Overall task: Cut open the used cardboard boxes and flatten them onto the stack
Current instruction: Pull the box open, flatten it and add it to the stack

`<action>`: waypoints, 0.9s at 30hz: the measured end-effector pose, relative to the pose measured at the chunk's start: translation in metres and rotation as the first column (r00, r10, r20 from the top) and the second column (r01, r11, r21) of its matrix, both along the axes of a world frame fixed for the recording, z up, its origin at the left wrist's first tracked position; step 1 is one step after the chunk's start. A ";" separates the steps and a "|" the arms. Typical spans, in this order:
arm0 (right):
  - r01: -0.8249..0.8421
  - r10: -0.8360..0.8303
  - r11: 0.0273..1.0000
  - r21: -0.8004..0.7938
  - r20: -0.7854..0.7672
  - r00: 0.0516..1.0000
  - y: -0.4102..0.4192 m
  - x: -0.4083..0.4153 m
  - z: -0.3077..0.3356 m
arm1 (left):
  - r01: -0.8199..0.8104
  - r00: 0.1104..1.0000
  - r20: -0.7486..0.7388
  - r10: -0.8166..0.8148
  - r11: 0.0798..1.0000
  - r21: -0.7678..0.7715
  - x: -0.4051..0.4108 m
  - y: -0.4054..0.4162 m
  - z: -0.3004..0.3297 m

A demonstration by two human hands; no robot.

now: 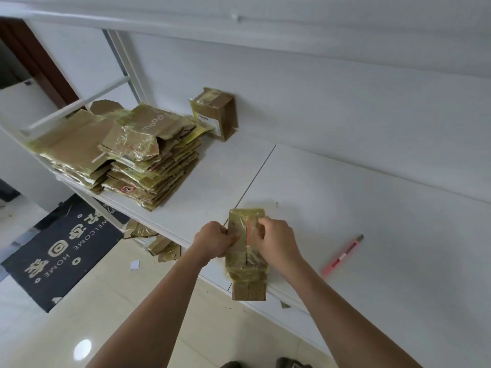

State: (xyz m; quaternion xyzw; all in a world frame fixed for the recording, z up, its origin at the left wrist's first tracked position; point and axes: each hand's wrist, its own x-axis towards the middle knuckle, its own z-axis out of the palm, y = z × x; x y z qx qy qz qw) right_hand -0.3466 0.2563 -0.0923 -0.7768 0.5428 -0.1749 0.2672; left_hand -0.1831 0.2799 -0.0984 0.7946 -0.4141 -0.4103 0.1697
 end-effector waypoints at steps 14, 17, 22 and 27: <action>-0.063 0.043 0.996 -0.056 -0.305 0.952 0.001 0.026 0.003 | -0.036 0.992 -0.124 0.033 0.999 -0.020 0.014 0.001 -0.003; -0.020 0.002 0.998 -0.052 -0.316 0.949 0.002 0.027 0.002 | -0.022 0.994 -0.103 0.020 1.000 -0.019 0.013 0.001 -0.003; 0.036 -0.046 0.999 -0.037 -0.340 0.939 0.002 0.032 0.000 | 0.003 0.997 -0.082 -0.004 1.000 -0.012 0.013 0.001 0.000; 0.065 -0.063 0.998 0.004 -0.232 0.971 -0.003 0.031 0.004 | -0.005 0.999 -0.045 0.005 1.000 -0.009 0.010 0.001 0.003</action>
